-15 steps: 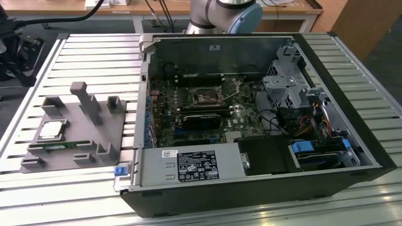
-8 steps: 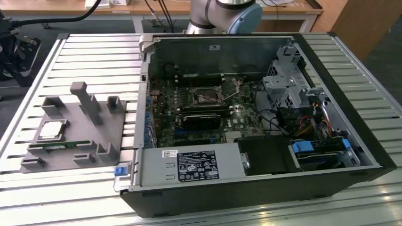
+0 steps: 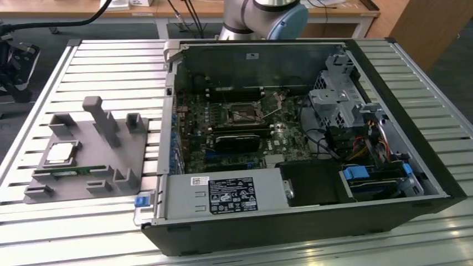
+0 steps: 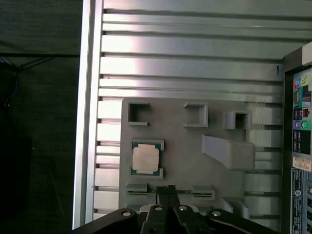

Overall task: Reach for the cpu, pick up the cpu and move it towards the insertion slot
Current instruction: 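Pick up the cpu and move it towards the insertion slot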

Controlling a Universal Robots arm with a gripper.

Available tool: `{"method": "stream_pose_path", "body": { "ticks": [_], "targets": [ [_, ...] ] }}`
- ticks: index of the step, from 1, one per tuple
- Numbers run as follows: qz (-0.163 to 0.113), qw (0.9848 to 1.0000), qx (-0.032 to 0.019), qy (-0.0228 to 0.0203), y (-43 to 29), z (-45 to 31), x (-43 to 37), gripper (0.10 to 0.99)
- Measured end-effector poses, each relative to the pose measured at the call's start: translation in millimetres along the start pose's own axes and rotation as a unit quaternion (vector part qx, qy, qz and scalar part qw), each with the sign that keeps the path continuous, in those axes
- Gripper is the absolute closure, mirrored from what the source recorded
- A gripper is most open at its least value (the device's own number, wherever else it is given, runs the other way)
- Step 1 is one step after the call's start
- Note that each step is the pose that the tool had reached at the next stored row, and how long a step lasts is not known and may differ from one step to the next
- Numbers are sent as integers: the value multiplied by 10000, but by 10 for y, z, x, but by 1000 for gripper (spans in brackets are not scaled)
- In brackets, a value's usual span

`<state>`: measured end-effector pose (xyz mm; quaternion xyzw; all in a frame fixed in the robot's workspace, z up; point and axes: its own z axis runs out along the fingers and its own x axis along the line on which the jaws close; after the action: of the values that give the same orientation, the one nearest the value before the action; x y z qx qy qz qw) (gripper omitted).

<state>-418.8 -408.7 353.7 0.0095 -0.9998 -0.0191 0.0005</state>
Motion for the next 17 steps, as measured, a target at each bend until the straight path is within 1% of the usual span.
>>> {"method": "stream_pose_path", "body": {
  "ticks": [4,14,15,16,17],
  "targets": [
    [-1,10000,-1,-1,-3,15,38,980],
    [0,10000,0,-1,-20,46,42,980],
    [0,10000,0,0,-21,49,42,973],
    [0,10000,0,-1,-23,54,42,918],
    [0,10000,0,0,-24,58,42,918]
  ]
}}
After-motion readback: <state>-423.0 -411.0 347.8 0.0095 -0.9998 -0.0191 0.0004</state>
